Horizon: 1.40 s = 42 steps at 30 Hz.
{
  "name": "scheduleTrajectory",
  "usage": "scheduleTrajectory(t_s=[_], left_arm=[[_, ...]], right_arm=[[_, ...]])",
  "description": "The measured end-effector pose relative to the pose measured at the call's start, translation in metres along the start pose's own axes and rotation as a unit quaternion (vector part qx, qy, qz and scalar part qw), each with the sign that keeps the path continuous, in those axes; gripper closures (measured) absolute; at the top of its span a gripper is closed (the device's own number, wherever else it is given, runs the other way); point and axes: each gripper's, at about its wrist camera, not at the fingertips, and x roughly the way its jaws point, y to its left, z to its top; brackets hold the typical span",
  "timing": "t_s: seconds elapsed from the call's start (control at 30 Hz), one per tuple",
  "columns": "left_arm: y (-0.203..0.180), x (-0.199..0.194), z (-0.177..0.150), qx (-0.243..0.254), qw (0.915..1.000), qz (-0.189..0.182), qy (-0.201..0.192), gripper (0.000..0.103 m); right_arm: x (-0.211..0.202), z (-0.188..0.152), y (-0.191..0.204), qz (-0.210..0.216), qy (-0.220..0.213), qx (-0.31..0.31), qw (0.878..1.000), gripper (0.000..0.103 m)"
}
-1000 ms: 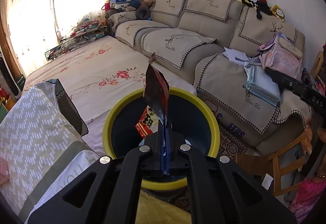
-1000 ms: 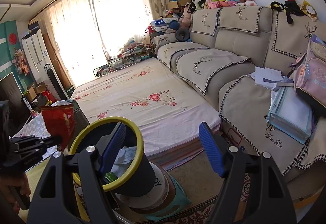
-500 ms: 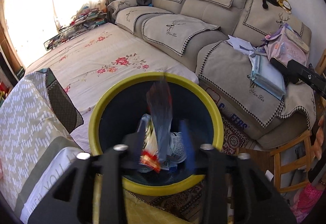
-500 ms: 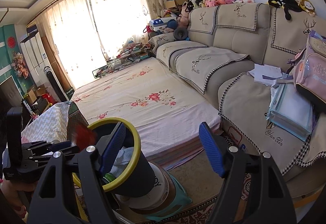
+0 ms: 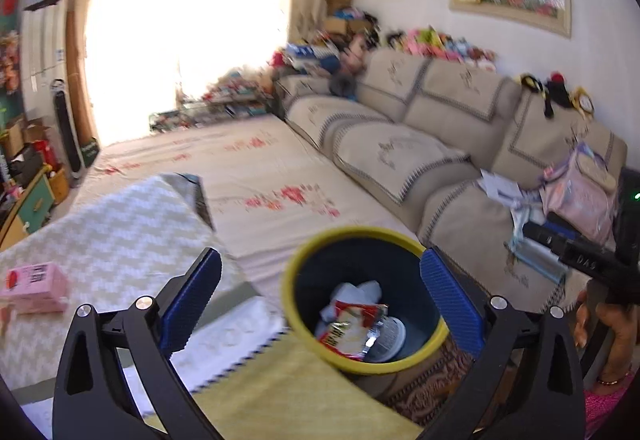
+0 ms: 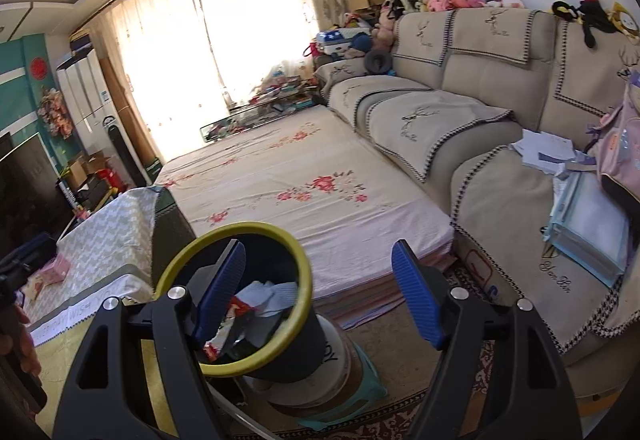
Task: Collect trash
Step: 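Carry the red snack bag with the left gripper into the bin and release, then reach the right gripper to the pink strawberry milk carton and grasp it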
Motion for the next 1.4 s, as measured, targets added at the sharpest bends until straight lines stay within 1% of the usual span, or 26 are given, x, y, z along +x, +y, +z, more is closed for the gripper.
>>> scheduleTrajectory(t_s=[0.1, 0.17, 0.23, 0.33, 0.4, 0.43, 0.5, 0.6, 0.63, 0.67, 0.73, 0.83, 0.87, 0.93, 1.03, 1.1, 1.17, 1.23, 1.3, 1.4], left_arm=[[0.036, -0.04, -0.006, -0.007, 0.9984, 0.045, -0.034, 0.005], [0.063, -0.064, -0.013, -0.014, 0.9957, 0.08, -0.044, 0.005], [0.095, -0.086, -0.021, -0.031, 0.9925, 0.108, -0.048, 0.005], [0.148, -0.118, -0.037, -0.068, 0.9856, 0.144, -0.055, 0.005], [0.188, -0.137, -0.05, -0.097, 0.9779, 0.176, -0.057, 0.005], [0.208, -0.146, -0.057, -0.112, 0.9749, 0.185, -0.055, 0.005], [0.247, -0.161, -0.071, -0.135, 0.9701, 0.193, -0.058, 0.005], [0.295, -0.181, -0.094, -0.153, 0.9623, 0.216, -0.064, 0.005], [0.308, -0.187, -0.101, -0.155, 0.9588, 0.229, -0.065, 0.005], [0.319, -0.191, -0.109, -0.159, 0.9556, 0.238, -0.07, 0.005], [0.337, -0.199, -0.123, -0.18, 0.9496, 0.244, -0.078, 0.005], [0.355, -0.204, -0.136, -0.215, 0.9434, 0.238, -0.083, 0.005], [0.356, -0.203, -0.139, -0.221, 0.9422, 0.239, -0.078, 0.005], [0.357, -0.204, -0.142, -0.227, 0.9403, 0.242, -0.074, 0.005], [0.357, -0.208, -0.144, -0.222, 0.9402, 0.245, -0.082, 0.005], [0.345, -0.206, -0.139, -0.21, 0.9402, 0.254, -0.086, 0.005], [0.34, -0.207, -0.137, -0.2, 0.9408, 0.259, -0.089, 0.005], [0.338, -0.208, -0.136, -0.2, 0.9405, 0.26, -0.09, 0.005], [0.339, -0.207, -0.137, -0.206, 0.9412, 0.253, -0.088, 0.005], [0.341, -0.206, -0.139, -0.213, 0.9408, 0.249, -0.085, 0.005]], right_arm=[[0.006, 0.001, 0.022, 0.015, 0.01, -0.021, 1.0, 0.031], [0.009, 0.0, 0.041, 0.03, 0.017, -0.037, 0.999, 0.031], [0.013, 0.0, 0.062, 0.05, 0.026, -0.052, 0.997, 0.031], [0.018, -0.002, 0.095, 0.081, 0.038, -0.077, 0.993, 0.031], [0.022, -0.001, 0.12, 0.102, 0.047, -0.095, 0.989, 0.031], [0.025, -0.001, 0.136, 0.117, 0.053, -0.107, 0.986, 0.031], [0.031, -0.001, 0.167, 0.146, 0.066, -0.131, 0.978, 0.031], [0.037, -0.004, 0.225, 0.198, 0.082, -0.183, 0.96, 0.031], [0.04, -0.007, 0.251, 0.219, 0.089, -0.205, 0.95, 0.031], [0.041, -0.011, 0.268, 0.235, 0.095, -0.223, 0.941, 0.031], [0.047, -0.02, 0.315, 0.267, 0.109, -0.268, 0.919, 0.031], [0.058, -0.036, 0.367, 0.296, 0.122, -0.326, 0.89, 0.031], [0.064, -0.042, 0.384, 0.305, 0.129, -0.342, 0.88, 0.031], [0.077, -0.051, 0.406, 0.317, 0.145, -0.359, 0.866, 0.031], [0.1, -0.06, 0.431, 0.332, 0.152, -0.372, 0.853, 0.031], [0.118, -0.066, 0.446, 0.328, 0.153, -0.387, 0.848, 0.023], [0.134, -0.07, 0.461, 0.324, 0.152, -0.406, 0.841, 0.023], [0.146, -0.068, 0.47, 0.323, 0.15, -0.416, 0.837, 0.022], [0.155, -0.062, 0.477, 0.334, 0.146, -0.418, 0.832, 0.017], [0.163, -0.06, 0.492, 0.349, 0.148, -0.436, 0.816, 0.015]])
